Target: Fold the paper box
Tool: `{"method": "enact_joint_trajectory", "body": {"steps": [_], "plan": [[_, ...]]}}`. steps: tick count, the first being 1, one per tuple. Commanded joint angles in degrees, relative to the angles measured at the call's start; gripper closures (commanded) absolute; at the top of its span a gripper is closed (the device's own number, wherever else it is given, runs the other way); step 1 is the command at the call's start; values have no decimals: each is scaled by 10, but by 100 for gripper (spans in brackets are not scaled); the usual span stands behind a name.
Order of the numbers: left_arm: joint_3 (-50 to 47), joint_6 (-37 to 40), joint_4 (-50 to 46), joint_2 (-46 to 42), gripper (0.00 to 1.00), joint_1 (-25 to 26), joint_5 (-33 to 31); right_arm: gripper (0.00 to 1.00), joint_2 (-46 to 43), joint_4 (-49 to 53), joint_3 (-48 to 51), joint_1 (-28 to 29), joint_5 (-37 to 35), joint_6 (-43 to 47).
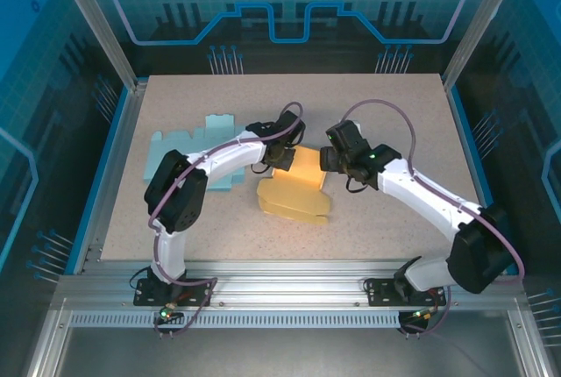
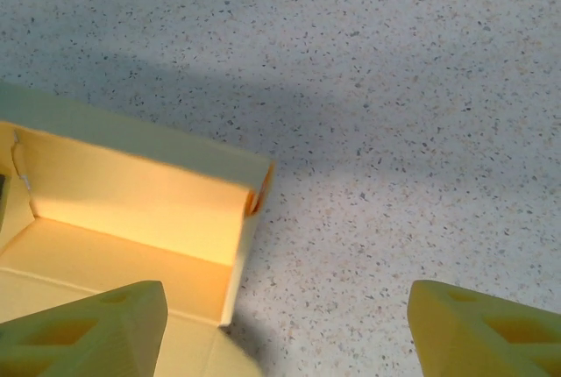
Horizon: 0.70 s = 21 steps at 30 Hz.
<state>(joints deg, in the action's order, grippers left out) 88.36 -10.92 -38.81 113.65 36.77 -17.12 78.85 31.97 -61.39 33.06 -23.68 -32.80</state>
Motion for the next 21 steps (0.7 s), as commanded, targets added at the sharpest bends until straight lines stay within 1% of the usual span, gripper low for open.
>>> {"method": "enact_joint_trajectory", "body": {"steps": [1, 5, 10, 12, 16, 18, 21], "plan": [[38, 57, -75, 18, 100, -2, 65, 25, -36, 30, 22, -26, 13, -6], [72, 98, -116, 48, 100, -3, 69, 24, -80, 28, 42, -55, 28, -3], [120, 133, -146, 99, 98, -6, 43, 23, -116, 28, 58, -76, 35, 3], [142, 140, -157, 123, 99, -6, 31, 22, -127, 29, 61, -81, 35, 5], [177, 143, -166, 158, 100, -6, -3, 22, -147, 27, 71, -90, 35, 7], [180, 141, -156, 166, 97, -5, -18, 22, -156, 25, 75, -96, 38, 7], [184, 144, -141, 179, 96, 0, -71, 22, -164, 21, 82, -107, 44, 8]]}}
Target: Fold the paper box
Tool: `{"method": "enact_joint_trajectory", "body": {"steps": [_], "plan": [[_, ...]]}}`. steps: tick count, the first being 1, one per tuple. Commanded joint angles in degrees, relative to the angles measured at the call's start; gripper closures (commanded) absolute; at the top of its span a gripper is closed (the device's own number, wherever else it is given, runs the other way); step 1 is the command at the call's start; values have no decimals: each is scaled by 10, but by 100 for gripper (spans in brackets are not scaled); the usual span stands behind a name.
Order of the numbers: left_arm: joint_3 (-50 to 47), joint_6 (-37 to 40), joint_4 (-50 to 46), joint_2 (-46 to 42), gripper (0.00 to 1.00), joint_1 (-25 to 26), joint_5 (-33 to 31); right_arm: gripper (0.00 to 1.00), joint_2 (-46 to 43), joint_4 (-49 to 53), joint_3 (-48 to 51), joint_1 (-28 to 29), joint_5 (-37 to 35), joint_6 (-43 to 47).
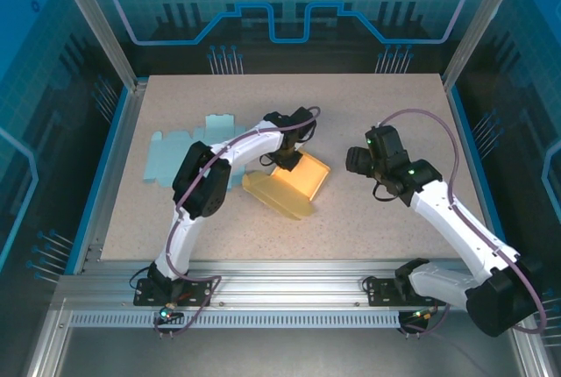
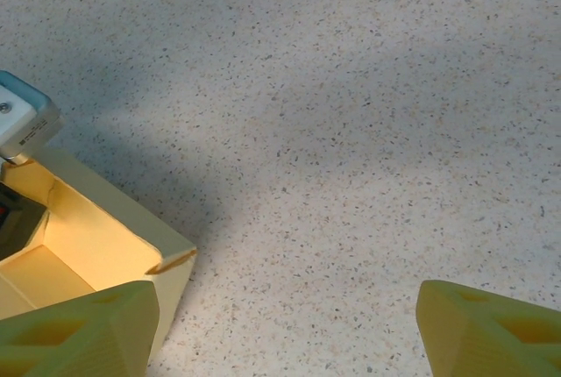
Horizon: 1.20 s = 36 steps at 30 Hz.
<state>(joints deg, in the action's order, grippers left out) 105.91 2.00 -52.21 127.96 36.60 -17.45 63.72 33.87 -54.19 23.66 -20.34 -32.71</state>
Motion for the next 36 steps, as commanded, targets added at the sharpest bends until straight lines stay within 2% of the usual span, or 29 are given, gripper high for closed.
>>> {"method": "enact_joint_trajectory", "body": {"steps": [1, 5, 10, 15, 17, 19, 22, 32, 36], "plan": [[12, 17, -5, 43, 96, 4, -81, 22, -14, 0, 12, -16, 13, 7], [39, 29, -9, 77, 96, 12, -102, 22, -18, -8, 17, -27, 25, 9], [83, 53, -34, 118, 91, 13, -121, 22, -23, -12, 21, -31, 31, 11], [90, 106, -15, 123, 87, 15, -99, 22, -32, -14, 27, -37, 32, 11], [101, 127, -13, 124, 79, 16, -100, 22, -36, -16, 29, -39, 33, 11], [116, 153, -9, 125, 66, 18, -100, 21, -40, -18, 31, -42, 37, 13], [146, 174, -6, 127, 57, 17, -97, 21, -44, -20, 32, -47, 40, 15], [298, 208, -47, 134, 30, 21, -99, 22, -34, -27, 30, -65, 61, 26], [312, 193, -64, 99, 24, 29, -111, 22, -15, -33, 25, -74, 87, 34]]}}
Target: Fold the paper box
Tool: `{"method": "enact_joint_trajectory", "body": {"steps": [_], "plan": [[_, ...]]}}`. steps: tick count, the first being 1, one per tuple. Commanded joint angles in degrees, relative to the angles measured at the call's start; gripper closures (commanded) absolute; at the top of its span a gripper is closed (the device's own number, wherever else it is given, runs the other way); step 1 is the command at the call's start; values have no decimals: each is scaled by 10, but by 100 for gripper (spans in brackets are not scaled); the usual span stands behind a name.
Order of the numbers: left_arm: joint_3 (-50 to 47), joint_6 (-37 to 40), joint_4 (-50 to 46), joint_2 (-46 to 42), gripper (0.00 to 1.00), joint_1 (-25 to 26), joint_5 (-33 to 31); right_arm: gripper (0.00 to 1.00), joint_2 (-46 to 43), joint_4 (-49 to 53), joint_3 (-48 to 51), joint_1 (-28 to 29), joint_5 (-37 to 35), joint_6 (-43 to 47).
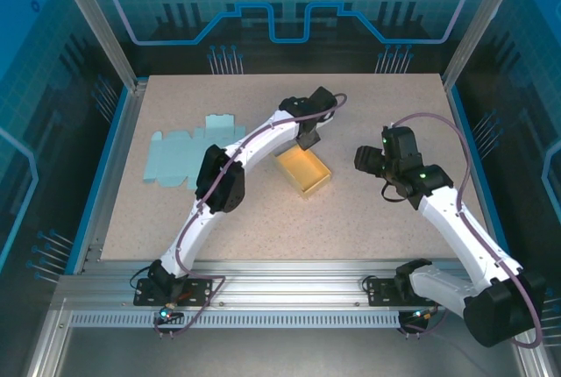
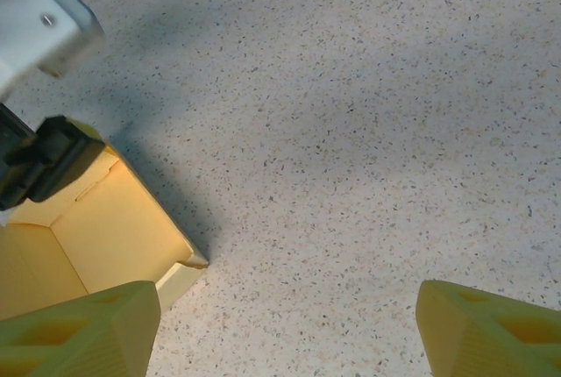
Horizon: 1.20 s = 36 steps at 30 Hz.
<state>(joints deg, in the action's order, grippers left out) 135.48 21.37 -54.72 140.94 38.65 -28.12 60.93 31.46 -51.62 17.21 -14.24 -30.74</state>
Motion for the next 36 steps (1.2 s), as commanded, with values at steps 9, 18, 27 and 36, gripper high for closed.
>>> {"method": "enact_joint_trajectory", "body": {"steps": [9, 18, 27, 36], "plan": [[-175, -260, 33, -279, 3, 9, -51, 17, 36, -16, -7, -10, 43, 30], [-431, -621, 70, -484, 1, 9, -15, 0, 25, -36, 9, -9, 37, 58], [-515, -746, 146, -483, 1, 13, 89, 0, 42, -25, -2, -9, 22, 81], [-488, -740, 115, -422, 17, 19, 116, 0, 30, -21, 3, -10, -7, 82]]}}
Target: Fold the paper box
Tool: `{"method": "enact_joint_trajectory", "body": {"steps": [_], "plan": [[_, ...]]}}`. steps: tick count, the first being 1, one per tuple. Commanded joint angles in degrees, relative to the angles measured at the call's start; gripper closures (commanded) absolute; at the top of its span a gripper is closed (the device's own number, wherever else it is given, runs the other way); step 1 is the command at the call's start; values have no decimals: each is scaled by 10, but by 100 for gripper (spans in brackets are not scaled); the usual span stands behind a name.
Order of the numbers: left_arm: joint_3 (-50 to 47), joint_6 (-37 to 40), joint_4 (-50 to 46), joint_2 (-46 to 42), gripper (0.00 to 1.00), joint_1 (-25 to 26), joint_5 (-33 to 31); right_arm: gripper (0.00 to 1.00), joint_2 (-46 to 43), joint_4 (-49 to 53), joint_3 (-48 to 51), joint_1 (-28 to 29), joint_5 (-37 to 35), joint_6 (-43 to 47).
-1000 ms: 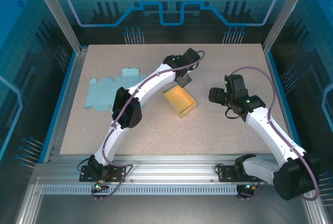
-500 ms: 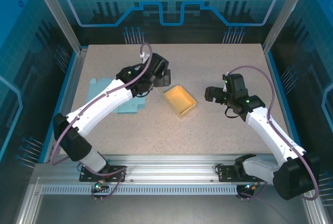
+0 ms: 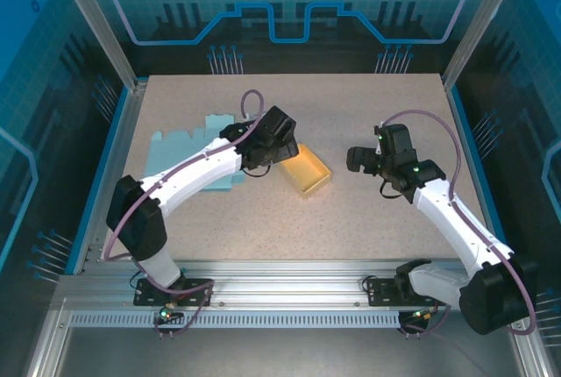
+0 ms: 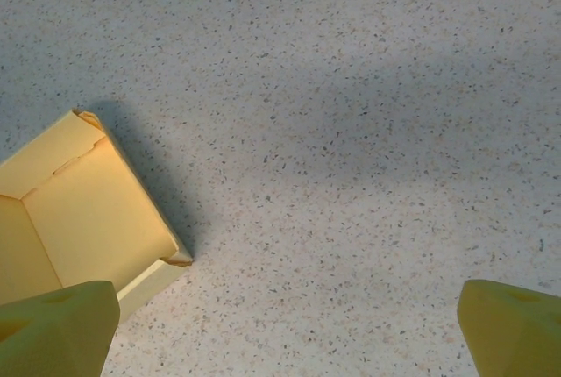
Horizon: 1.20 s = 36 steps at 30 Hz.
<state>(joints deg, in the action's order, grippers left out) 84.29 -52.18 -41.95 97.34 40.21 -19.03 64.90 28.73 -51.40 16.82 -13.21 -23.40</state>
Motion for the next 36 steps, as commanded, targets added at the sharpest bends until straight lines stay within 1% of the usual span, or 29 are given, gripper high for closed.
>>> {"method": "enact_joint_trajectory", "body": {"steps": [1, 4, 6, 9, 11, 15, 18, 19, 20, 23, 26, 28, 29, 33, 36], "plan": [[28, 1, -18, 20, 21, 3, 28, 0, -11, 7, 2, -6, -21, 9], [43, 24, -31, 28, 38, 4, 27, 0, -14, 7, 2, -6, -29, 7], [54, 45, -38, 33, 46, 4, 26, 0, -15, 7, 4, -6, -34, 4], [83, 80, -65, 49, 62, 5, 26, 0, -17, 10, 4, -6, -45, -1], [102, 102, -84, 59, 67, 5, 22, 0, -19, 12, 4, -6, -49, -3], [137, 152, -118, 75, 68, 4, 3, 0, -23, 14, 5, -7, -47, -4], [176, 197, -148, 97, 79, 3, -12, 0, -26, 14, 4, -7, -46, -5], [190, 208, -162, 107, 80, 3, -19, 0, -27, 14, 4, -6, -46, -6], [200, 219, -171, 116, 86, 4, -21, 0, -28, 14, 4, -7, -45, -7], [216, 245, -181, 131, 90, 3, -18, 0, -29, 17, 4, -7, -45, -9], [227, 268, -180, 139, 90, 3, -20, 0, -29, 17, 5, -7, -46, -10], [239, 298, -175, 145, 97, 4, -21, 0, -29, 16, 6, -7, -44, -10], [247, 314, -175, 148, 99, 4, -20, 0, -29, 15, 6, -7, -41, -9], [282, 410, -165, 166, 100, 5, -21, 0, -22, 10, 6, -8, -25, -8], [320, 505, -169, 184, 100, 9, -31, 0, -15, 6, 6, -10, -6, -9]]}}
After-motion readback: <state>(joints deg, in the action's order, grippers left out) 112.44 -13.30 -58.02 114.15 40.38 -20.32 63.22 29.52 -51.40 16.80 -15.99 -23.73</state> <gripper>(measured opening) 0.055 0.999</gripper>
